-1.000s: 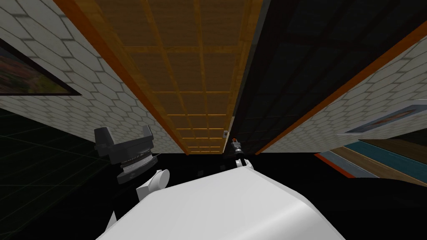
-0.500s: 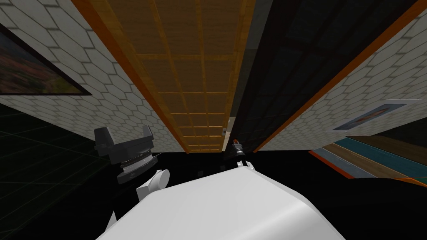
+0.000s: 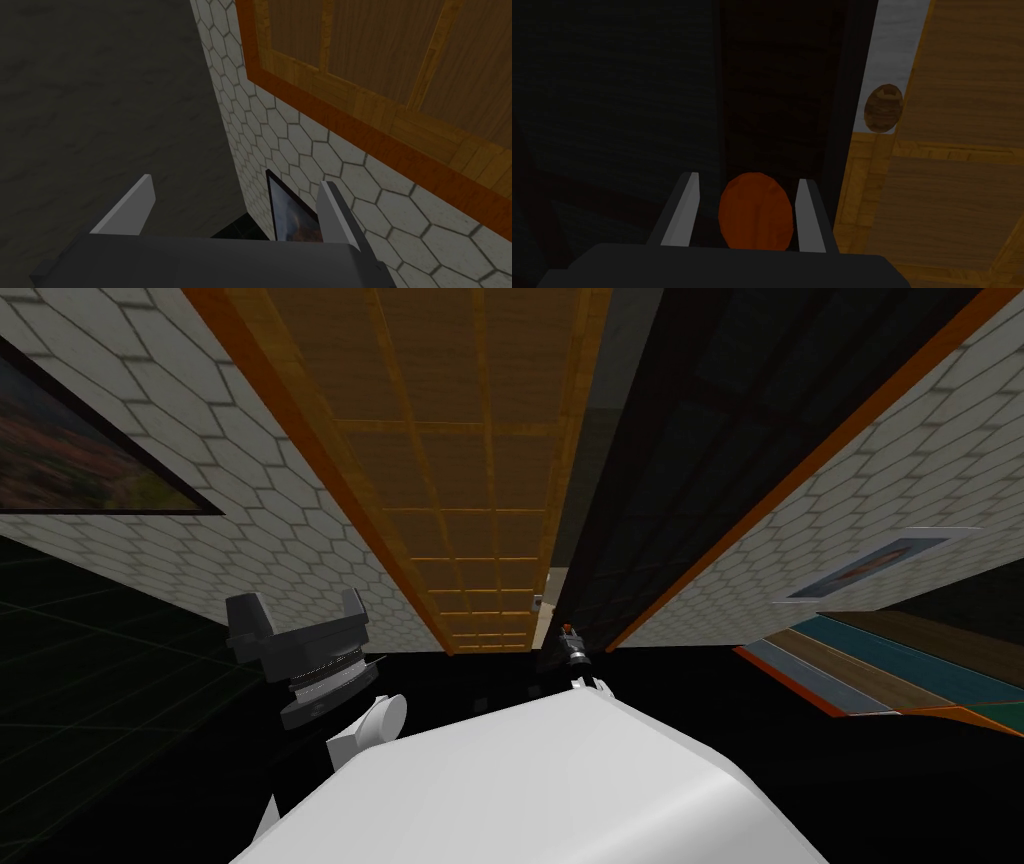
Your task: Pull the door open
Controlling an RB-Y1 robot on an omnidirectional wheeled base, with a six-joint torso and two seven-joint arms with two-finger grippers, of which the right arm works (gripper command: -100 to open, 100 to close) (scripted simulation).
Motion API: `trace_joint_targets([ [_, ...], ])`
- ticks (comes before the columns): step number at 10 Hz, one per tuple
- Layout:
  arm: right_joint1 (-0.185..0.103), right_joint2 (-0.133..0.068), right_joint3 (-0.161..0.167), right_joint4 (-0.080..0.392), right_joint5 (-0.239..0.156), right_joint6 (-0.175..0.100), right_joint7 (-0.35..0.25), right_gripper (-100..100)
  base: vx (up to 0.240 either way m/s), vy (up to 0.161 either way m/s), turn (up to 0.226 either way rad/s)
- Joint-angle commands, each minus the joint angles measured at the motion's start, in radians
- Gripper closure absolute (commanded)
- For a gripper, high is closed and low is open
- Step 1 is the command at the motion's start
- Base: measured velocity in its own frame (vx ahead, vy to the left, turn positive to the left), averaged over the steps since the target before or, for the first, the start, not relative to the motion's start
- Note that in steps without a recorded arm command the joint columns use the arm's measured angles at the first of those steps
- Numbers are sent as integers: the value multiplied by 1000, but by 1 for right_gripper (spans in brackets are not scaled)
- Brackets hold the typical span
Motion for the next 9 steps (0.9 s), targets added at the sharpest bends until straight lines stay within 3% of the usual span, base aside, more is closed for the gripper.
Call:
trace_joint_targets([
  [1,30,-8,-7,-11,-5,23,-17,100,-38,6,-11],
  [6,69,-24,1,-12,-26,26,-80,100,-68,11,-39],
  [7,53,-28,24,-22,-3,11,-68,-100,-157,-54,96],
  [9,50,-38,43,-28,14,-6,-74,-100,-188,-93,104],
])
